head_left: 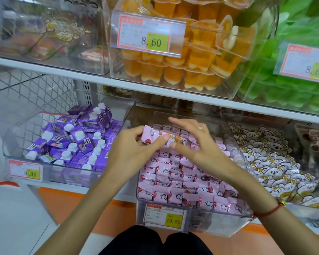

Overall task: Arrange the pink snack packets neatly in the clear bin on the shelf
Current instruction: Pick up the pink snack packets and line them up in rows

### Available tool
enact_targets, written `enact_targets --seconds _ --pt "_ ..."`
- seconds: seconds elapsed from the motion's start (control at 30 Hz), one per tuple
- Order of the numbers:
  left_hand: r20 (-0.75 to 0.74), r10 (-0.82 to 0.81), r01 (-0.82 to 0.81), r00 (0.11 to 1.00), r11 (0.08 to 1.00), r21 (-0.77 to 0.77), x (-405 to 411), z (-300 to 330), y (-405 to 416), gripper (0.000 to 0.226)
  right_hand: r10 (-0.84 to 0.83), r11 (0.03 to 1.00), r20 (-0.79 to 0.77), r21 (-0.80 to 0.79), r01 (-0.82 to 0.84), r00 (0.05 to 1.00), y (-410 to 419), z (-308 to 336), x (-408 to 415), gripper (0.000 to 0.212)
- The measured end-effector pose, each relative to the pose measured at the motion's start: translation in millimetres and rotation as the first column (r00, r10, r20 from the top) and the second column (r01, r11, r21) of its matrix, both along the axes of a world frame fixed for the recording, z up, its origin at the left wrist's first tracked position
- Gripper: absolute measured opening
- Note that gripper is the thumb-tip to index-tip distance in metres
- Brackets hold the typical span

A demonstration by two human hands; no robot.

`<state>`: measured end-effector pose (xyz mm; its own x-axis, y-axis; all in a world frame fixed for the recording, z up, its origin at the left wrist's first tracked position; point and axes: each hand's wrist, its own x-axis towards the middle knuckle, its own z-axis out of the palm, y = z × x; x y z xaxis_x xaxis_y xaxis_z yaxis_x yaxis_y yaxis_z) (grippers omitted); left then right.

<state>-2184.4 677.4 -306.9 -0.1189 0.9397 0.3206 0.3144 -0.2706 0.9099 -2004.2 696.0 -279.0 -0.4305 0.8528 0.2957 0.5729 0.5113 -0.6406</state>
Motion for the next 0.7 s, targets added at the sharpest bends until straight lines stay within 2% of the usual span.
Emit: enact_targets --seconds 0.07,0.13,0.23,0.33,0.43,0.5,0.53,0.6,0.7 --pt "-0.075 0.02 -0.019 0.997 1.0 0.008 1.5 -1.0 1.9 0.035 0.052 0.991 0.079 0.115 -0.061 0.996 2.5 -0.1 -3.4 0.045" --pt "-0.119 0.025 -0.02 0.993 0.999 0.045 2.1 -5.9 1.4 0.044 0.039 0.979 0.09 0.193 -0.056 0.995 8.6 -3.2 -4.1 0.036" --pt "-0.177 0.1 -0.083 0.979 0.992 0.098 -2.1 -20.4 -2.4 0.059 -0.147 0.949 0.056 0.29 0.125 0.988 26.2 -14.0 -4.3 0.034" --pt "-0.182 0.172 -0.176 0.968 0.984 -0.004 -3.3 -37.5 -6.5 0.053 -0.334 0.919 -0.091 0.19 0.346 0.938 52.2 -25.3 -12.5 0.034" --pt "-0.144 0.184 -0.195 0.972 0.978 -0.07 1.3 -47.0 -9.7 0.03 -0.345 0.934 -0.256 0.008 0.358 0.903 75.9 -37.1 -31.0 0.042" --pt "-0.099 0.191 -0.196 0.977 0.979 -0.051 4.3 -49.4 -11.3 0.028 -0.32 0.941 -0.363 -0.009 0.34 0.875 86.5 -44.3 -42.3 0.052" --pt "-0.085 0.196 -0.2 0.977 0.979 -0.042 5.4 -50.0 -11.4 0.029 -0.314 0.941 -0.368 0.006 0.339 0.875 90.7 -47.5 -46.3 0.054" --pt "-0.064 0.2 -0.203 0.978 0.979 -0.032 6.8 -50.1 -11.2 0.03 -0.299 0.943 -0.293 0.057 0.329 0.908 97.2 -53.9 -50.3 0.055" --pt "-0.052 0.197 -0.199 0.979 0.98 -0.027 7.9 -50.7 -10.7 0.03 -0.275 0.947 -0.033 0.161 0.277 0.961 106.1 -65.1 -49.3 0.044"
